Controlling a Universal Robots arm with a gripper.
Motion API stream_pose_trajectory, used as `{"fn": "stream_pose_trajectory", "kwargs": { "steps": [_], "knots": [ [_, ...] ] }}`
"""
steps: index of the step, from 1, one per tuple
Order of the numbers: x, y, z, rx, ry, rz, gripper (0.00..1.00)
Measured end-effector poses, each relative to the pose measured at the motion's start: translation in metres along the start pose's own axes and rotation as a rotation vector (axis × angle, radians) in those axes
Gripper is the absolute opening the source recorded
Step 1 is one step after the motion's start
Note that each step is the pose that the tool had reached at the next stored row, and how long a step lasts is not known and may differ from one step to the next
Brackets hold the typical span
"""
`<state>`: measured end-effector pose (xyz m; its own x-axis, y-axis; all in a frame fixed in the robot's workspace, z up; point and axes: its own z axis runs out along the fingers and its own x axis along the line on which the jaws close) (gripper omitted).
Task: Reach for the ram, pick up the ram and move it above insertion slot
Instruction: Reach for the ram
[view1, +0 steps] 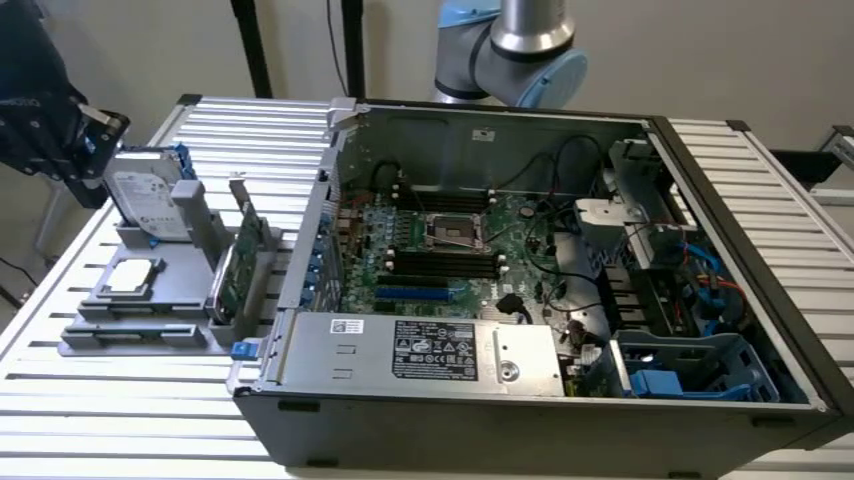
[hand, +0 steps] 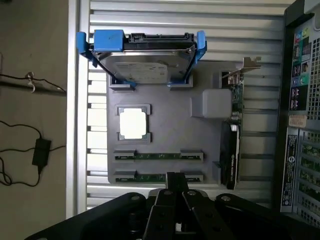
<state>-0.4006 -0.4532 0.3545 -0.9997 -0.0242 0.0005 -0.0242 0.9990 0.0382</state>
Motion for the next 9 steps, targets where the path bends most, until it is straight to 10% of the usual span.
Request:
{"fn": "stream_pose_trajectory", "kwargs": {
  "steps": [9],
  "knots": [
    [0.0086, -0.01, 0.0004, 0.0, 0.0003, -0.009, 0.11]
  ]
}}
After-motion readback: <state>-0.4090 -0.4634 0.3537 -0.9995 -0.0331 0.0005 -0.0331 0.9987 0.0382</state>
